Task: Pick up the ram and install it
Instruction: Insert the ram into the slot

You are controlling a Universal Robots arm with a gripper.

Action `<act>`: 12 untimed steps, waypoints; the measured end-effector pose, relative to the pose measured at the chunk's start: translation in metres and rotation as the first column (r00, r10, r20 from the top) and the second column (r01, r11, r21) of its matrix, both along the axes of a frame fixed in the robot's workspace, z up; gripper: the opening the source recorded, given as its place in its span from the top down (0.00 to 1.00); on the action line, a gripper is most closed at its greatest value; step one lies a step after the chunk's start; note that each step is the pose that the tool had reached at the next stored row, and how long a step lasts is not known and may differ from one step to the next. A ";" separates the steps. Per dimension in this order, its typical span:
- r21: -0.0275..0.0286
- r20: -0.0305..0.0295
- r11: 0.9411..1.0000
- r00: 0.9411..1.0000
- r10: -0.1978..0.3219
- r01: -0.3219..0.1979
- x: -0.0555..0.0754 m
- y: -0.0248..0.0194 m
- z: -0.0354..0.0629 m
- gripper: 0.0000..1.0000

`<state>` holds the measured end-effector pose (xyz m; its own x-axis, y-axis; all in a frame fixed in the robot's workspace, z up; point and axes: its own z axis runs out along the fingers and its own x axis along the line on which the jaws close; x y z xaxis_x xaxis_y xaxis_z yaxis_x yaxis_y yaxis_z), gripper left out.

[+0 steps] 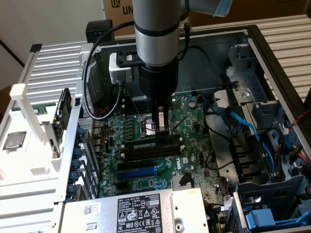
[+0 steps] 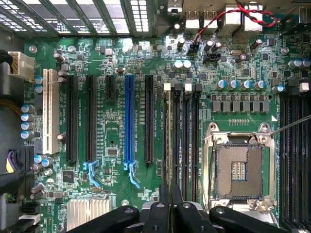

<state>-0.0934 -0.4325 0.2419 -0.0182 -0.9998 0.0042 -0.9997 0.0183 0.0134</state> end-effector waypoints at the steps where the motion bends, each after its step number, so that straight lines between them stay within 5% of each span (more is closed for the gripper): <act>1: 0.000 0.000 1.000 1.000 -0.001 0.001 0.000 0.0000 -0.0002 0.88; 12: -0.003 0.000 1.000 1.000 -0.003 0.003 0.000 0.0002 -0.0011 0.88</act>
<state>-0.0935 -0.4323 0.2408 -0.0209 -0.9998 0.0074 -0.9997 0.0210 0.0139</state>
